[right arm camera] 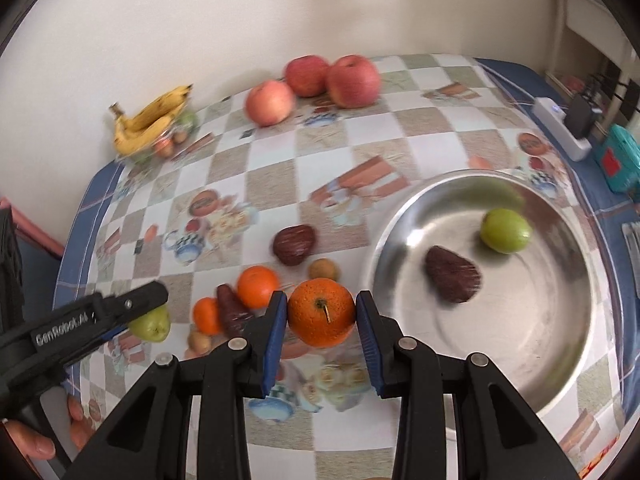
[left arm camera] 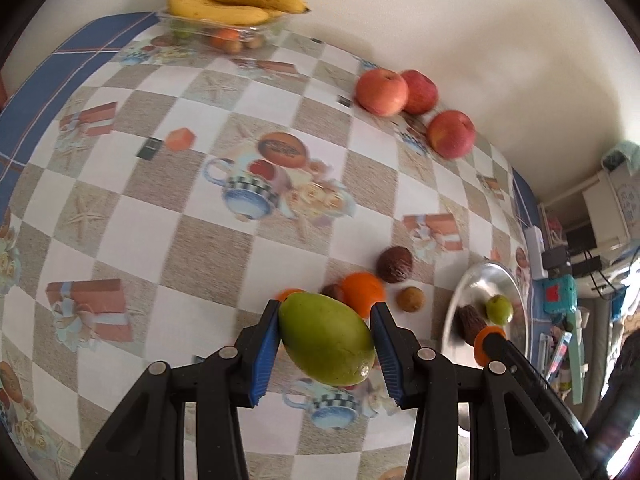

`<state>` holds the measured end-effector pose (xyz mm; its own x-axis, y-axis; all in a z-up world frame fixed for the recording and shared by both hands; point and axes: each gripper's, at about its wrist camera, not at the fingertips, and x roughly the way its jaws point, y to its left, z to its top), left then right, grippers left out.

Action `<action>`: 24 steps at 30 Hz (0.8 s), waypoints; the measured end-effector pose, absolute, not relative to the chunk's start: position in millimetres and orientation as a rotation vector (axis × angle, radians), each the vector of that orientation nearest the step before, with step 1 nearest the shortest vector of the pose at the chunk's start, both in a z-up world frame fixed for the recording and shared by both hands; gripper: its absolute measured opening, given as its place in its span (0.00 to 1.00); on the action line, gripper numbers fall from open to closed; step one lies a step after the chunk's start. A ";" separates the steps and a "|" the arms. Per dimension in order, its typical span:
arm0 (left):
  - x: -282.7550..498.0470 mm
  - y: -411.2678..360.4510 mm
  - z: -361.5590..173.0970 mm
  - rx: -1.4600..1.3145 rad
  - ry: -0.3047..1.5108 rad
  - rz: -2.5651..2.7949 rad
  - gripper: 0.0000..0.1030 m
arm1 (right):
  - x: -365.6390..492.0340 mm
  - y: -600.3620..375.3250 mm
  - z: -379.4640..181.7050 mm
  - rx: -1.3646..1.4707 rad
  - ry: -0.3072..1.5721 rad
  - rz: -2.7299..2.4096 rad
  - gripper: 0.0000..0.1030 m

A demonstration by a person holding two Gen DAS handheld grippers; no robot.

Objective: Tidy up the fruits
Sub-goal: 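Carry the pear and orange into the steel bowl and open both tools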

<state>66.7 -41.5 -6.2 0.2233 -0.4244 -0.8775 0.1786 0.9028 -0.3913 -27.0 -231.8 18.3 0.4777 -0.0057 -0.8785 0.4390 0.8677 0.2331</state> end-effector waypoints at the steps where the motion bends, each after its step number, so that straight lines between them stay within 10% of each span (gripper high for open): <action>1: 64.4 -46.1 -5.9 -0.219 1.281 -0.431 0.46 | -29.5 -237.2 18.5 0.474 1.044 -0.296 0.36; 24: -22.2 -195.7 2.9 0.079 1.125 -0.766 0.46 | -95.4 -351.0 21.4 0.583 0.977 -0.613 0.36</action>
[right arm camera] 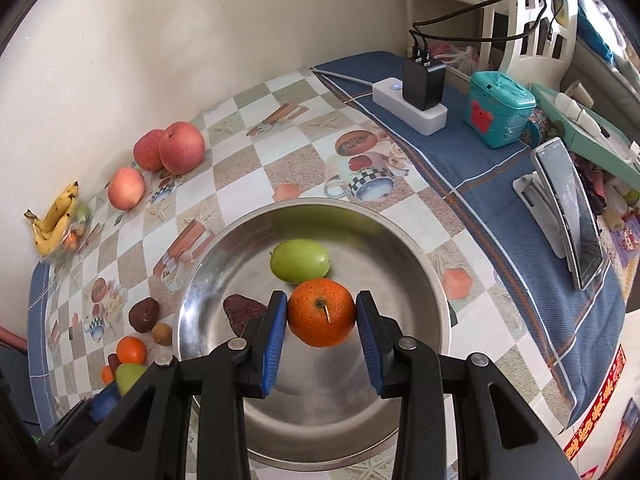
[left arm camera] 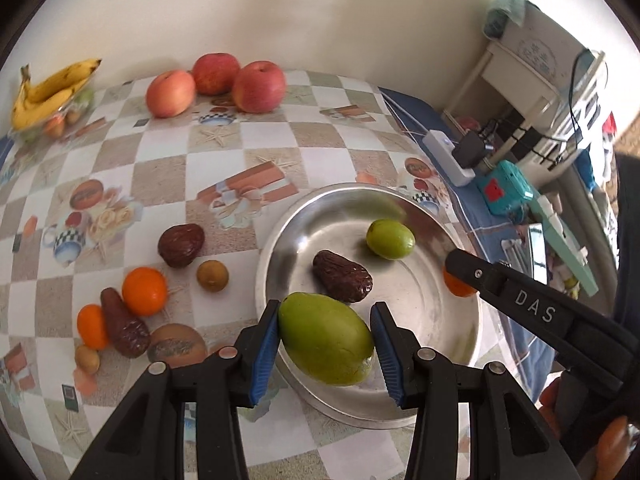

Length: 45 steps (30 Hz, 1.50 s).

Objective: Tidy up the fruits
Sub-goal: 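Carry the pear and orange into the steel bowl and open both tools, then move both tools back toward the dates and oranges on the table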

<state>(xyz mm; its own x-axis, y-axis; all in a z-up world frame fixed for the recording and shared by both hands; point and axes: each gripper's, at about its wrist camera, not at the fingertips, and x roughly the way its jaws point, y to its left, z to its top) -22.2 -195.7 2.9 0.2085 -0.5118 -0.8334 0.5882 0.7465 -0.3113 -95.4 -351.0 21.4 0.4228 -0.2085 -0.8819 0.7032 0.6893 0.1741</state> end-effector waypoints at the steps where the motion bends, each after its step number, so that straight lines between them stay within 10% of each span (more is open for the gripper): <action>1: -22.7 -197.0 1.5 0.090 1.125 -0.765 0.46 | -95.0 -351.0 21.3 0.583 0.979 -0.610 0.36; 45: 40.2 -95.4 -8.6 0.025 1.235 -0.341 0.74 | -60.7 -289.3 13.2 0.384 1.083 -0.481 0.38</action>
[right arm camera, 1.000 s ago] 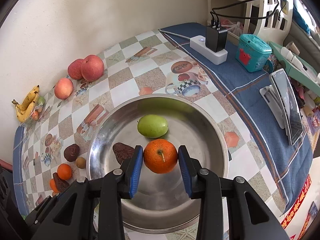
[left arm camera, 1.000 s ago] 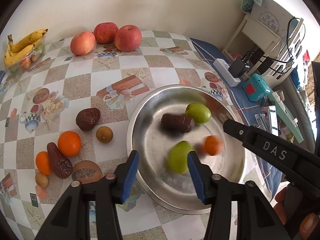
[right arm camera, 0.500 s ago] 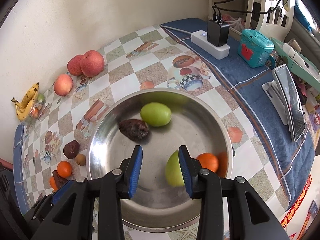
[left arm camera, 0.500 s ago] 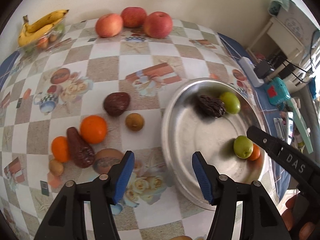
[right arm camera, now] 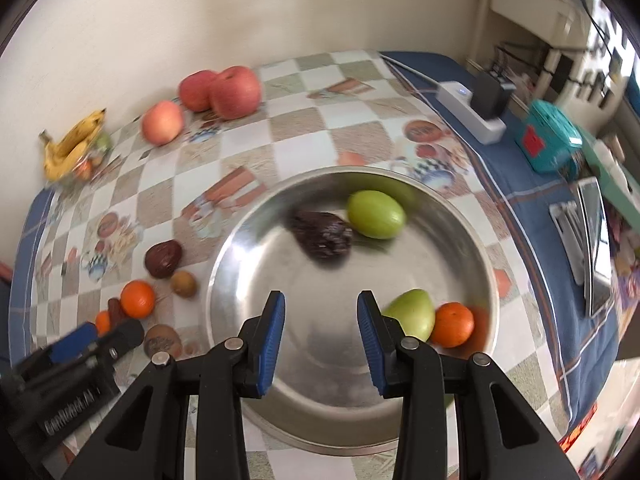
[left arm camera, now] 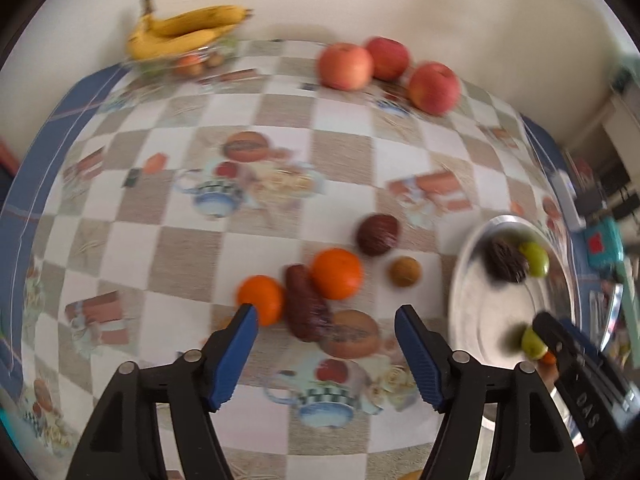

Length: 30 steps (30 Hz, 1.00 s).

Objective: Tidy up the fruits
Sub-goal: 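Move both tools back toward the dates and oranges on the table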

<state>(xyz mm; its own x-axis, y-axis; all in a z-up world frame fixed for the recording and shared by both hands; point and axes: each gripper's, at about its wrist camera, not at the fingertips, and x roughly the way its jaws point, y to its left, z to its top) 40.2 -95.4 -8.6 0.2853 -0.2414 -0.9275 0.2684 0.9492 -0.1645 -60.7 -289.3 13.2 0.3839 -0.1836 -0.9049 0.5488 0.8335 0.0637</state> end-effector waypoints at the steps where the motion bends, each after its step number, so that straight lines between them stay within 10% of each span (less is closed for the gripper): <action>1: 43.1 -89.2 -8.0 0.007 1.235 -0.328 0.76 | -59.3 -286.1 14.1 0.379 1.082 -0.474 0.38; 11: 61.2 -46.4 -4.5 -0.044 1.206 -0.195 0.95 | -43.4 -257.5 13.4 0.339 1.100 -0.417 0.38; 30: 60.2 -51.3 -10.9 0.004 1.222 -0.194 1.00 | -40.9 -250.1 10.1 0.331 1.090 -0.398 0.49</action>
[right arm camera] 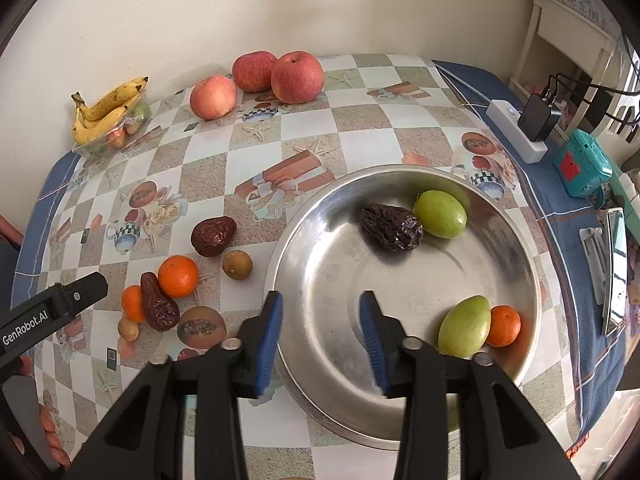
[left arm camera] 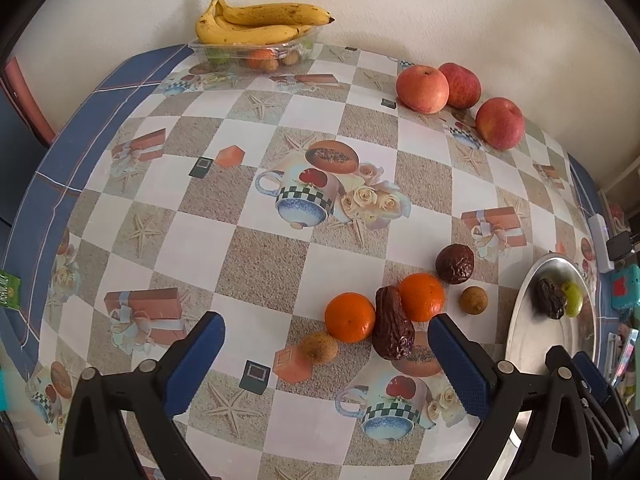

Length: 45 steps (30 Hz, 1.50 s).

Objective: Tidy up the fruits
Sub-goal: 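Move both tools back toward the dates and oranges on the table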

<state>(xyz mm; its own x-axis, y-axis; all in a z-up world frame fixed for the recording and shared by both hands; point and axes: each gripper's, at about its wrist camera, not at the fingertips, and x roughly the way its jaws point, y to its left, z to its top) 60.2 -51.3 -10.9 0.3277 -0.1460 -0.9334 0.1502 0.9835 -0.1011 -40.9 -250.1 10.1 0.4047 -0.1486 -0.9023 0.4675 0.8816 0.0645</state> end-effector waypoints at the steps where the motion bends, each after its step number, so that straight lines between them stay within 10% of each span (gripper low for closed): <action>1: 60.0 -51.6 -11.3 0.006 1.223 -0.194 1.00 | -41.0 -249.6 11.0 0.327 1.084 -0.397 0.52; 8: 60.8 -49.4 -15.6 0.021 1.226 -0.159 1.00 | -38.9 -247.9 6.5 0.306 1.112 -0.403 0.97; 45: 94.1 11.8 -13.0 -0.074 1.144 -0.067 1.00 | 14.6 -167.4 5.7 0.275 1.081 -0.172 0.97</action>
<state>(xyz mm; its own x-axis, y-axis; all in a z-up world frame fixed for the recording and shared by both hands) 94.1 11.8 -13.0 0.4128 -0.0907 -0.9063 0.0152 0.9956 -0.0927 14.6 -167.4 5.7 0.4620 -0.0041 -0.8869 0.2711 0.9528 0.1368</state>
